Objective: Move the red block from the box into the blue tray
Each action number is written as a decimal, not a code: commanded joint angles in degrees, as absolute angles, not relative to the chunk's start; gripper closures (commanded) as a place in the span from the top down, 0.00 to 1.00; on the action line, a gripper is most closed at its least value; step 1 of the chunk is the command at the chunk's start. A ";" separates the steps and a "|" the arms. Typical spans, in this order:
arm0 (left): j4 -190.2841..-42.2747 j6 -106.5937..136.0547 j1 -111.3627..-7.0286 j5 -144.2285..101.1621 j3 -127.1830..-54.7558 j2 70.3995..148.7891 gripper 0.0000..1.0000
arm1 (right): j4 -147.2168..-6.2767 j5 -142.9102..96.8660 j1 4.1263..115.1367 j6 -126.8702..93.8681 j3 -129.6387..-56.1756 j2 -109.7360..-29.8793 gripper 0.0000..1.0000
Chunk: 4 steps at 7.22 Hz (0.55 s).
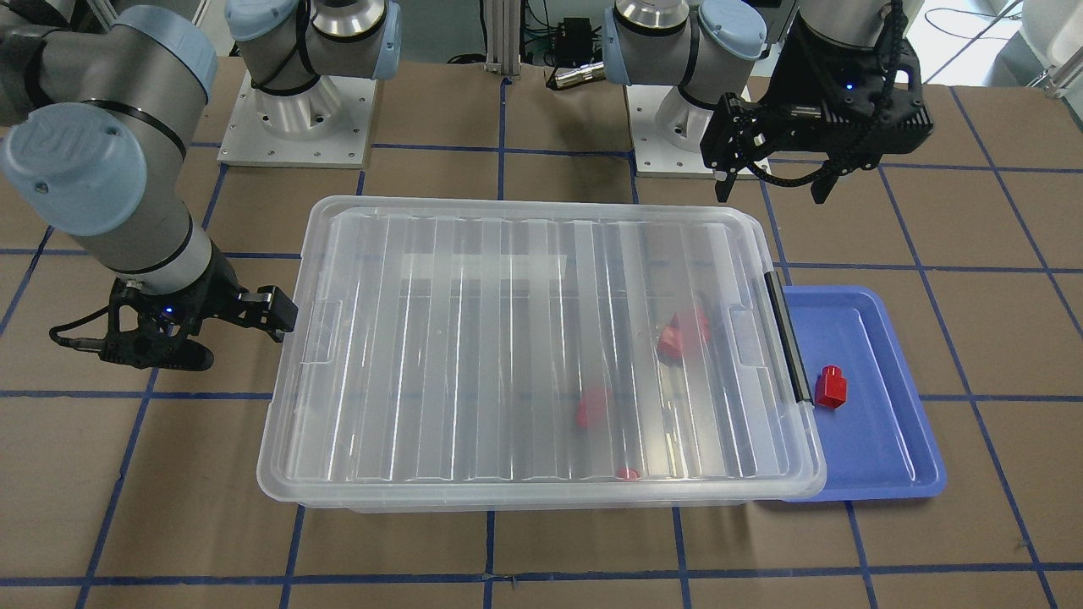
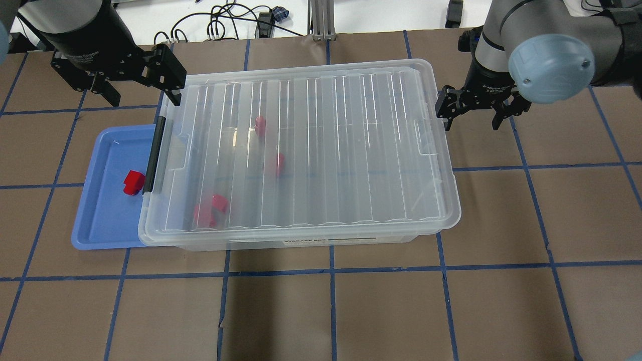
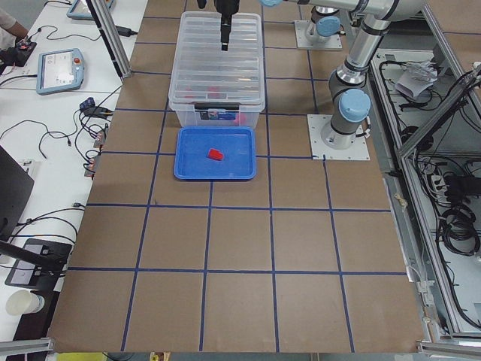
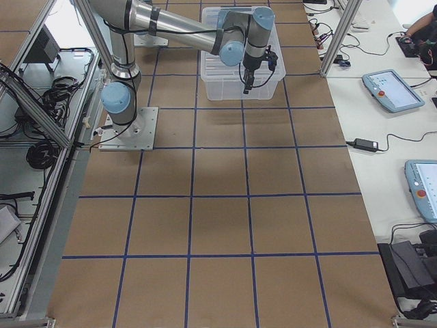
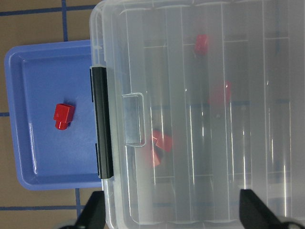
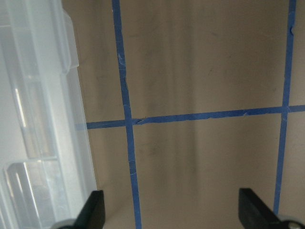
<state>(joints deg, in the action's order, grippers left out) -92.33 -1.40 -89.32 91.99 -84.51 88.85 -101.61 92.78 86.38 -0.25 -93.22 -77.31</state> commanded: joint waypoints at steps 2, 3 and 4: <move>-92.46 -0.97 -89.65 92.02 -84.81 89.04 1.00 | -97.59 90.20 86.31 -0.44 -89.57 -83.29 1.00; -92.46 -0.97 -89.74 92.02 -84.90 88.86 1.00 | -93.21 90.35 86.40 -1.14 -90.26 -87.15 1.00; -92.46 -1.05 -89.74 92.02 -84.90 88.86 1.00 | -87.86 90.70 86.31 -2.71 -90.52 -89.71 1.00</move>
<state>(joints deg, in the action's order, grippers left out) -92.45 -0.99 -89.68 92.01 -84.82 88.93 -93.81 90.69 86.34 -1.26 -90.26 -86.01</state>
